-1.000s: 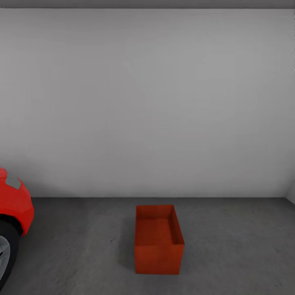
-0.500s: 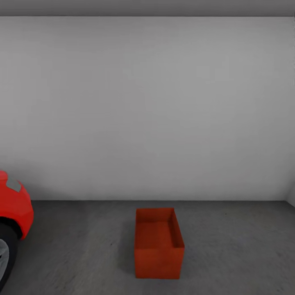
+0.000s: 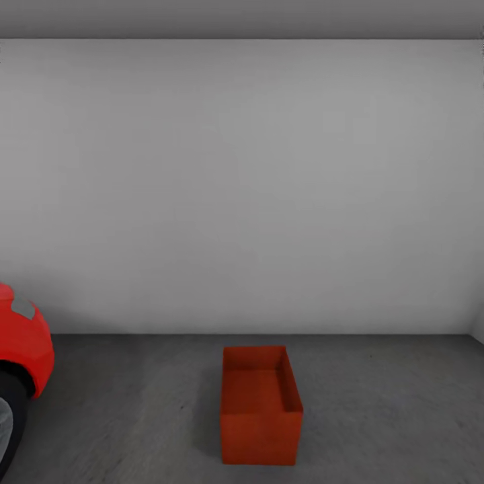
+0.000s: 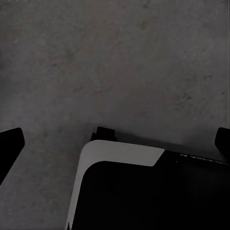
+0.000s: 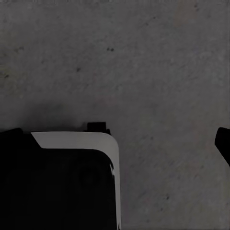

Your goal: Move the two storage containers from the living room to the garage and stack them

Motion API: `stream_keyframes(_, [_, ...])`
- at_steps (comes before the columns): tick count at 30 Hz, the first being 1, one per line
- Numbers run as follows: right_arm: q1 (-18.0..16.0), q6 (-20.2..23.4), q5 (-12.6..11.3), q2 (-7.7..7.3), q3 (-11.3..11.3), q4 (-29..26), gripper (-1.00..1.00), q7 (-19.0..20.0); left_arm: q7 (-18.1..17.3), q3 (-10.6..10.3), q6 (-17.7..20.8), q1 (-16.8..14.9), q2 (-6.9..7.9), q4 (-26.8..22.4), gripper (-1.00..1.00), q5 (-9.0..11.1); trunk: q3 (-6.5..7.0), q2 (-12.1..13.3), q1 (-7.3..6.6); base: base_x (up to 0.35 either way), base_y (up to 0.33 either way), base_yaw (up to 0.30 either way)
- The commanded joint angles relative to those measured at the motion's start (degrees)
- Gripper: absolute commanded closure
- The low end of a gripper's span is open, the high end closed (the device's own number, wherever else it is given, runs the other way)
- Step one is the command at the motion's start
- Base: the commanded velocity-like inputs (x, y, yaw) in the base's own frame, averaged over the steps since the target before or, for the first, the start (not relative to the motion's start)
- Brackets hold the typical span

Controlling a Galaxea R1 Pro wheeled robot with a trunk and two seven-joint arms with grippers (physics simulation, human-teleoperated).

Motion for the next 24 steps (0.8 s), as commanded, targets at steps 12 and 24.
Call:
stream_keyframes(12, [-0.06,-0.31,-0.36,0.07,0.48,0.17,-1.00,-0.02,-0.24,-0.09,-0.18,-0.05,0.01,0.08,-1.00,0.49,1.05,-0.06,0.01,0.000,0.000,0.000])
stream_keyframes(24, [-0.08,-0.36,0.16,-0.14,0.61,0.10,-1.00,-0.02,-0.28,-0.15,-0.18,-0.05,-0.15,0.08,-1.00,0.41,1.49,-0.06,0.01,0.000,0.000,0.000])
